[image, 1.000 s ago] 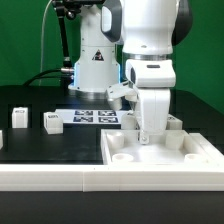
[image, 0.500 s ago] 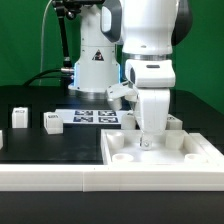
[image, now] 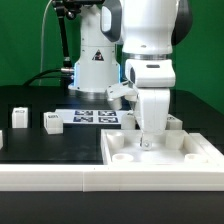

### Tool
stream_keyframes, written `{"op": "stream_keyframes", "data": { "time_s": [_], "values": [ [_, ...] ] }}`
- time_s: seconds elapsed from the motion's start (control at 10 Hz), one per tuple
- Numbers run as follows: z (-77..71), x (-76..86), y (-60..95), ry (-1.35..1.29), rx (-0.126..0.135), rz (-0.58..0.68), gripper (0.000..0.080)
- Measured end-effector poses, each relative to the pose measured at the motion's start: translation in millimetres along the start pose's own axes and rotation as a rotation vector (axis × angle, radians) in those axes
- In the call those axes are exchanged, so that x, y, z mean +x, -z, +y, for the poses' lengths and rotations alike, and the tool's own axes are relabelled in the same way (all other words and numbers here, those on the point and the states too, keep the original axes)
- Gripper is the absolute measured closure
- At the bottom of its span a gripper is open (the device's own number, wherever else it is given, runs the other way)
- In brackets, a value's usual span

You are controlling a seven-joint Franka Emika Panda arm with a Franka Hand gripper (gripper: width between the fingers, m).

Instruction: Assemble one leg

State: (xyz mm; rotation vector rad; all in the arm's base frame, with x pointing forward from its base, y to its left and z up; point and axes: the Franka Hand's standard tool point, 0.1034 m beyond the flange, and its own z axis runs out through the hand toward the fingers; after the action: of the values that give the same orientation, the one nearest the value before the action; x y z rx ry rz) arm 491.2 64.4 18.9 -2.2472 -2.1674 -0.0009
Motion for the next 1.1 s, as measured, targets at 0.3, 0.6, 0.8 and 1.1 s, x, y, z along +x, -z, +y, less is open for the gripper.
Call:
{"op": "stream_keyframes", "data": {
  "time_s": [0.3,0.6,0.8,1.1],
  "values": [
    [-14.6,16.5,37.9,-0.064,-0.033,-0.012,0.0151],
    [-17.2,15.9,37.8,-0.111,-0.032,-0.013,0.0151],
    [-17.6,16.9,37.5,-0.311,-0.031,-0.008,0.0151],
    [-27.9,28.0,31.8,-0.631,-0.044,0.023,0.0151]
  ]
}}
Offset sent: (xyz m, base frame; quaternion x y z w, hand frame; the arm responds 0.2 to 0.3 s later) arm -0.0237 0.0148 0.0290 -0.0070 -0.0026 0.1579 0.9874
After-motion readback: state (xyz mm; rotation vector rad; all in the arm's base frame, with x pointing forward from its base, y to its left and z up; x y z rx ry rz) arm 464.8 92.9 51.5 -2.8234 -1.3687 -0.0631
